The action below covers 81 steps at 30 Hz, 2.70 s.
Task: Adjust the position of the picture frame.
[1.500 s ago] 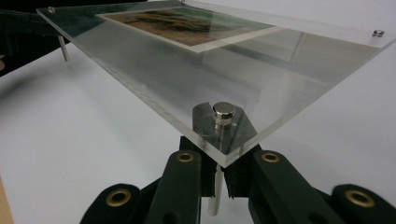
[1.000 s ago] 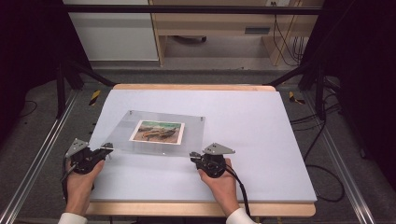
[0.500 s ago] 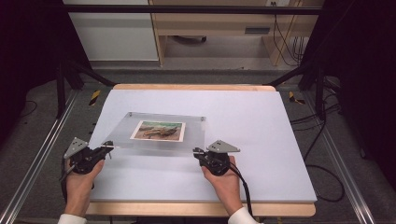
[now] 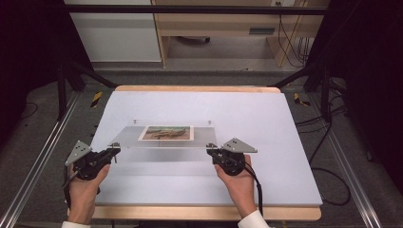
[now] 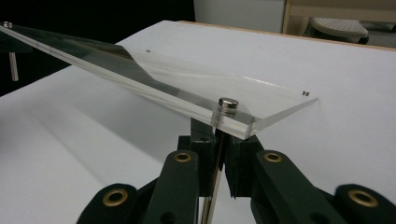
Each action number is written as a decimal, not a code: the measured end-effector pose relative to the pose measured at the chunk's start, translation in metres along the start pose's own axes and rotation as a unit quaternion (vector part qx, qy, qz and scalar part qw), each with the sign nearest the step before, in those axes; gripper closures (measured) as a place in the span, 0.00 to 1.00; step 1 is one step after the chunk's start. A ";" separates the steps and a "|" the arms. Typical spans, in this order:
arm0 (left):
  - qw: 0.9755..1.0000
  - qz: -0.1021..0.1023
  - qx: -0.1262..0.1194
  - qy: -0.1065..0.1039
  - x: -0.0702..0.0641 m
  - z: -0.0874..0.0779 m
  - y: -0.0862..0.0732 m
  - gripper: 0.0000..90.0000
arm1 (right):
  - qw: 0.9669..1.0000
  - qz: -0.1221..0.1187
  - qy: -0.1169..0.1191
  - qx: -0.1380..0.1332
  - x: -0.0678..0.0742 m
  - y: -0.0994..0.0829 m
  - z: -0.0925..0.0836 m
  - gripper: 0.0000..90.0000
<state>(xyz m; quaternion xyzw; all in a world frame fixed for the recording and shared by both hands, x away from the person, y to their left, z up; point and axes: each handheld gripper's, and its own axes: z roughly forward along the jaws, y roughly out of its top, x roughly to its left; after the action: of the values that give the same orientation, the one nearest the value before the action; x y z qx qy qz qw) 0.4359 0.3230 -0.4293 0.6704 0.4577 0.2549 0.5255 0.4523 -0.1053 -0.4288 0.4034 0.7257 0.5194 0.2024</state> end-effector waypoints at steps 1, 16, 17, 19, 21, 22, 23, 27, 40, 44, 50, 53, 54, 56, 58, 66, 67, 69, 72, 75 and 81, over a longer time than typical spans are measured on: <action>1.000 0.000 0.000 0.000 0.000 0.000 0.000 0.94 | 1.000 0.000 0.000 0.000 0.000 0.000 0.000 0.92; 1.000 0.014 -0.015 -0.006 -0.017 0.000 0.007 0.93 | 1.000 0.010 -0.009 -0.013 -0.011 0.005 -0.014 0.92; 1.000 0.014 -0.015 -0.006 -0.017 0.000 0.007 0.93 | 1.000 0.009 -0.010 -0.013 -0.012 0.006 -0.015 0.92; 1.000 0.013 -0.013 -0.009 -0.020 0.000 0.008 0.93 | 1.000 0.010 -0.011 -0.014 -0.012 0.006 -0.015 0.92; 1.000 0.020 -0.014 -0.008 -0.022 0.003 0.010 0.92 | 1.000 0.009 -0.015 -0.015 -0.014 0.006 -0.018 0.92; 1.000 0.021 -0.015 -0.008 -0.023 0.004 0.011 0.92 | 1.000 0.010 -0.016 -0.014 -0.014 0.006 -0.018 0.92; 1.000 0.021 -0.015 -0.008 -0.023 0.004 0.011 0.92 | 1.000 0.010 -0.016 -0.014 -0.014 0.006 -0.018 0.92; 1.000 0.020 -0.018 -0.012 -0.026 0.008 0.014 0.92 | 1.000 0.012 -0.021 -0.018 -0.017 0.007 -0.022 0.92; 0.999 0.032 -0.022 -0.035 -0.048 0.029 0.023 0.92 | 0.998 0.018 -0.050 -0.026 -0.036 0.008 -0.046 0.92; 0.998 0.033 -0.023 -0.037 -0.053 0.033 0.024 0.92 | 0.998 0.018 -0.056 -0.026 -0.041 0.007 -0.052 0.92; 0.998 0.037 -0.027 -0.045 -0.063 0.041 0.028 0.92 | 0.997 0.021 -0.066 -0.029 -0.048 0.006 -0.060 0.92; 0.998 0.037 -0.028 -0.046 -0.066 0.043 0.028 0.92 | 0.997 0.021 -0.068 -0.030 -0.050 0.005 -0.062 0.92; 0.998 0.038 -0.028 -0.046 -0.066 0.044 0.028 0.92 | 0.997 0.022 -0.069 -0.029 -0.052 0.005 -0.063 0.92; 0.998 0.038 -0.027 -0.047 -0.069 0.046 0.028 0.92 | 0.997 0.024 -0.069 -0.028 -0.054 0.004 -0.065 0.92; 0.998 0.040 -0.026 -0.048 -0.071 0.049 0.028 0.92 | 0.997 0.023 -0.071 -0.028 -0.056 0.003 -0.067 0.92; 0.998 0.043 -0.023 -0.051 -0.077 0.057 0.026 0.92 | 0.996 0.030 -0.079 -0.025 -0.064 0.001 -0.069 0.92; 0.998 0.044 -0.022 -0.051 -0.077 0.058 0.026 0.92 | 0.996 0.030 -0.079 -0.024 -0.064 0.000 -0.069 0.92; 0.997 0.044 -0.022 -0.051 -0.078 0.058 0.026 0.91 | 0.996 0.031 -0.079 -0.025 -0.065 0.000 -0.069 0.92; 0.997 0.046 -0.021 -0.050 -0.078 0.059 0.025 0.91 | 0.996 0.031 -0.079 -0.024 -0.067 0.000 -0.069 0.92; 0.998 0.046 -0.019 -0.050 -0.078 0.059 0.024 0.91 | 0.996 0.032 -0.079 -0.025 -0.067 0.000 -0.069 0.92; 0.998 0.047 -0.013 -0.050 -0.080 0.057 0.020 0.91 | 0.996 0.031 -0.077 -0.022 -0.068 -0.001 -0.069 0.93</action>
<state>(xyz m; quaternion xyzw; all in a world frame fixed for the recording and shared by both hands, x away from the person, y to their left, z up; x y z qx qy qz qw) 0.4542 0.2252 -0.4176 0.6961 0.3955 0.2515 0.5438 0.4427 -0.2000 -0.4122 0.4601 0.6830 0.5090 0.2503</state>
